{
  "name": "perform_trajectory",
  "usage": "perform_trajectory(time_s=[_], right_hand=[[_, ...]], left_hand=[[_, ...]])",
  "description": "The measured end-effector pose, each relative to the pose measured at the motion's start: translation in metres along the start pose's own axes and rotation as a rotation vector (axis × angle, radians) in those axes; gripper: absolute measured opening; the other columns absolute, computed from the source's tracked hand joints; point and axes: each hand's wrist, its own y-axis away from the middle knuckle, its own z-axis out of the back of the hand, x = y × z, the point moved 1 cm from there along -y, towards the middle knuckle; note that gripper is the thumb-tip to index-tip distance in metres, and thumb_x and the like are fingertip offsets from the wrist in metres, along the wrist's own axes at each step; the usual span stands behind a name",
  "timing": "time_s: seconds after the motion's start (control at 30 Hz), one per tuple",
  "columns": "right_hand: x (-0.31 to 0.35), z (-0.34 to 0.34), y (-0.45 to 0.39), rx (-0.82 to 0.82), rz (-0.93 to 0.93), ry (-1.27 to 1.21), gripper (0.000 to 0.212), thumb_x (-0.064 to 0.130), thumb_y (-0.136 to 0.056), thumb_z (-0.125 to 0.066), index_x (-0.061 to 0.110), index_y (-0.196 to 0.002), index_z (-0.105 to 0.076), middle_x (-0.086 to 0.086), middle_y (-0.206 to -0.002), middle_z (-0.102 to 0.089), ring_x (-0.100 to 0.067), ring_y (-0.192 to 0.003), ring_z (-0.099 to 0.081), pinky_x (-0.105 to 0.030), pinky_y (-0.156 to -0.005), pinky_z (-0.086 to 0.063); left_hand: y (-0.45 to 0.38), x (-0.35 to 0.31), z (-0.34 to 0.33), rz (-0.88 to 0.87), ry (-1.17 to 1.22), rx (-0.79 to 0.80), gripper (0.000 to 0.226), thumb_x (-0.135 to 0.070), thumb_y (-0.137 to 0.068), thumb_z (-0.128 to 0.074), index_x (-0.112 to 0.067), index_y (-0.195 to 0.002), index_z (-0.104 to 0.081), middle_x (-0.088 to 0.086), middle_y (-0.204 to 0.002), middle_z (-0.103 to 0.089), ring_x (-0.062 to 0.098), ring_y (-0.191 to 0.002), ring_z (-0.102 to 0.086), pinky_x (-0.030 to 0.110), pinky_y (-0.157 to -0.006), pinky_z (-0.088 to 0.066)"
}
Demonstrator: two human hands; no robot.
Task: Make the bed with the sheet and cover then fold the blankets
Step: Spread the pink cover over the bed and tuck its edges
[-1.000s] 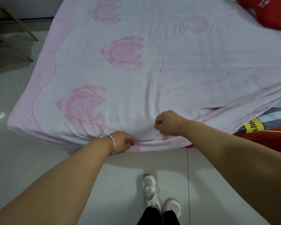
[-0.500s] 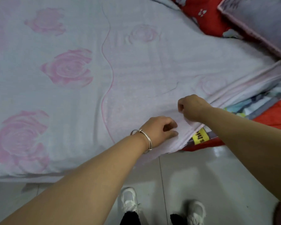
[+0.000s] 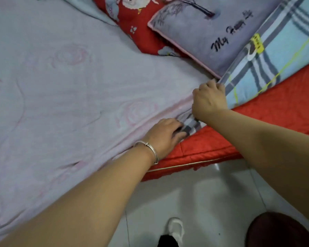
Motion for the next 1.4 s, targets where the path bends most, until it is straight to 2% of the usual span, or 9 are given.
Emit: perform_trajectory(time_s=[0.27, 0.4, 0.57, 0.73, 0.83, 0.97, 1.07, 1.23, 1.4], right_hand=[[-0.063, 0.0, -0.046, 0.086, -0.226, -0.089, 0.042, 0.016, -0.087, -0.043, 0.007, -0.127, -0.055, -0.012, -0.142, -0.032, -0.031, -0.137, -0.019, -0.047, -0.108, -0.022], [-0.089, -0.005, -0.079, 0.058, -0.393, -0.236, 0.057, 0.015, -0.091, -0.047, 0.004, -0.144, -0.029, -0.011, -0.158, -0.001, -0.033, -0.146, -0.004, -0.046, -0.113, -0.023], [-0.136, -0.019, -0.14, 0.084, -0.678, -0.455, 0.083, 0.016, -0.088, -0.058, 0.0, -0.15, -0.004, -0.014, -0.156, -0.009, -0.037, -0.14, -0.022, -0.048, -0.106, -0.034], [-0.179, -0.033, -0.169, 0.175, -0.878, -0.485, 0.076, 0.018, -0.089, -0.055, 0.001, -0.148, -0.011, -0.016, -0.151, -0.023, -0.036, -0.137, -0.03, -0.049, -0.106, -0.033], [-0.21, -0.037, -0.167, 0.173, -0.929, -0.49, 0.067, 0.018, -0.091, -0.05, 0.0, -0.146, -0.016, -0.016, -0.15, -0.028, -0.035, -0.137, -0.032, -0.045, -0.109, -0.031], [-0.245, -0.049, -0.145, 0.187, -0.848, -0.481, 0.052, 0.009, -0.095, -0.039, -0.006, -0.143, -0.024, -0.019, -0.147, -0.032, -0.037, -0.137, -0.033, -0.043, -0.111, -0.03], [-0.263, -0.06, -0.131, 0.217, -0.885, -0.51, 0.046, 0.01, -0.094, -0.042, -0.004, -0.138, -0.034, -0.018, -0.144, -0.037, -0.037, -0.135, -0.036, -0.041, -0.11, -0.032], [-0.291, -0.064, -0.135, 0.198, -0.942, -0.593, 0.045, 0.01, -0.091, -0.049, 0.0, -0.133, -0.04, -0.015, -0.141, -0.042, -0.034, -0.133, -0.042, -0.037, -0.105, -0.038], [-0.326, -0.062, -0.159, 0.17, -0.92, -0.618, 0.047, 0.02, -0.09, -0.056, 0.002, -0.131, -0.042, -0.012, -0.137, -0.047, -0.032, -0.129, -0.046, -0.037, -0.099, -0.042]], left_hand=[[-0.074, -0.046, -0.007, 0.131, 0.236, 0.078, 0.037, -0.028, -0.097, -0.045, -0.014, -0.131, -0.05, 0.009, -0.125, -0.061, 0.024, -0.115, -0.056, 0.023, -0.085, -0.039], [-0.112, -0.05, -0.006, 0.156, 0.365, 0.18, 0.051, -0.029, -0.094, -0.051, -0.017, -0.142, -0.038, -0.001, -0.139, -0.05, 0.013, -0.125, -0.049, 0.006, -0.088, -0.032], [-0.155, -0.05, -0.007, 0.116, 0.454, 0.358, 0.033, -0.005, -0.092, -0.053, -0.01, -0.124, -0.058, -0.008, -0.092, -0.057, -0.006, -0.077, -0.052, -0.007, -0.062, -0.036], [-0.168, -0.042, -0.032, 0.074, 0.321, 0.683, 0.031, 0.0, -0.088, -0.058, -0.005, -0.118, -0.063, 0.004, -0.11, -0.065, -0.008, -0.076, -0.052, -0.008, -0.067, -0.033], [-0.172, -0.048, -0.051, -0.006, 0.197, 0.853, 0.037, -0.001, -0.088, -0.058, -0.006, -0.124, -0.059, 0.009, -0.118, -0.061, 0.009, -0.102, -0.054, -0.004, -0.068, -0.032], [-0.185, -0.061, -0.068, -0.034, 0.099, 1.022, 0.053, -0.03, -0.082, -0.069, -0.023, -0.132, -0.053, -0.001, -0.131, -0.056, 0.015, -0.12, -0.052, 0.019, -0.103, -0.037], [-0.211, -0.077, -0.071, 0.006, 0.248, 0.9, 0.038, -0.038, -0.087, -0.061, -0.013, -0.116, -0.061, 0.0, -0.102, -0.06, 0.01, -0.093, -0.053, 0.022, -0.088, -0.045], [-0.261, -0.121, -0.079, 0.087, 0.544, 0.585, 0.056, -0.025, -0.093, -0.054, -0.021, -0.143, -0.03, 0.008, -0.134, -0.049, 0.008, -0.109, -0.047, 0.015, -0.093, -0.039], [-0.315, -0.163, -0.089, 0.09, 0.71, 0.446, 0.049, -0.026, -0.095, -0.051, -0.025, -0.141, -0.038, -0.005, -0.127, -0.055, 0.002, -0.108, -0.051, 0.008, -0.089, -0.039]])
